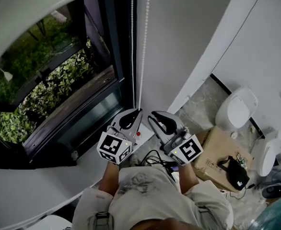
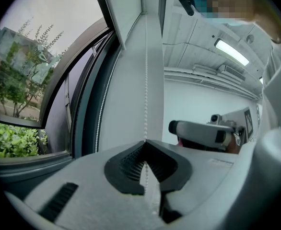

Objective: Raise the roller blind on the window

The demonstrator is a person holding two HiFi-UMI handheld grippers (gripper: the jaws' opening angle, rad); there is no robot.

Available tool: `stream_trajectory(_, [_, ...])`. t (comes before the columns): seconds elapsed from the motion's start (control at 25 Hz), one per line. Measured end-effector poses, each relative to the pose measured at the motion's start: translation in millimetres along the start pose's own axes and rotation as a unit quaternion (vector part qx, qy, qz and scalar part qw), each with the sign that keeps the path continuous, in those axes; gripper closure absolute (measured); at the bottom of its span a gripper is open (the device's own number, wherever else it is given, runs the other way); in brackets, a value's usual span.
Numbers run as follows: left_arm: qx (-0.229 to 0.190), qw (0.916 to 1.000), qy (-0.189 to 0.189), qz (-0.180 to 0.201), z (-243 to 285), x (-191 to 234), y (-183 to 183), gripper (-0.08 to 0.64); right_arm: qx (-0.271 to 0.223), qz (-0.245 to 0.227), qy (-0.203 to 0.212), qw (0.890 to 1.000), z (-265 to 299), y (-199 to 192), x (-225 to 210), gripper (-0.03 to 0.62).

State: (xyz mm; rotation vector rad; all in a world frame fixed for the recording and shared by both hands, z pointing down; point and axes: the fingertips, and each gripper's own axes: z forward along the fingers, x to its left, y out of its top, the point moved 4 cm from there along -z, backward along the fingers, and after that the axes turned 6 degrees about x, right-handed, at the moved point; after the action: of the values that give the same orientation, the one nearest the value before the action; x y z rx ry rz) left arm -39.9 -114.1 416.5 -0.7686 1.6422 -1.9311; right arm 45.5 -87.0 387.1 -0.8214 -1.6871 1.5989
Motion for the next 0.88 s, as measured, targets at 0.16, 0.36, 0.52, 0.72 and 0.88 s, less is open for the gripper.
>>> stream_trajectory(0.16, [-0.001,1.0000,0.001,0.000,3,0,1,0.549,-0.020,-0.024,0.006,0.999,9,30,-5,0.516])
stream_trajectory(0.36, [-0.001,1.0000,-0.001,0.000,6,-1,0,0.549,-0.043,-0.043,0.016,0.998,22,61,-10,0.512])
stream_trajectory(0.52, [-0.003,1.0000,-0.003,0.001,7,-5,1,0.549,-0.053,-0.055,0.023,0.997,31,78,-13,0.509])
stream_trajectory(0.72, [-0.004,1.0000,-0.004,0.001,8,-6,0,0.549,-0.067,-0.069,0.027,0.995,45,98,-19,0.510])
stream_trajectory(0.88, [-0.004,1.0000,-0.007,0.001,9,-7,0,0.549,-0.065,-0.076,0.029,0.995,54,107,-22,0.519])
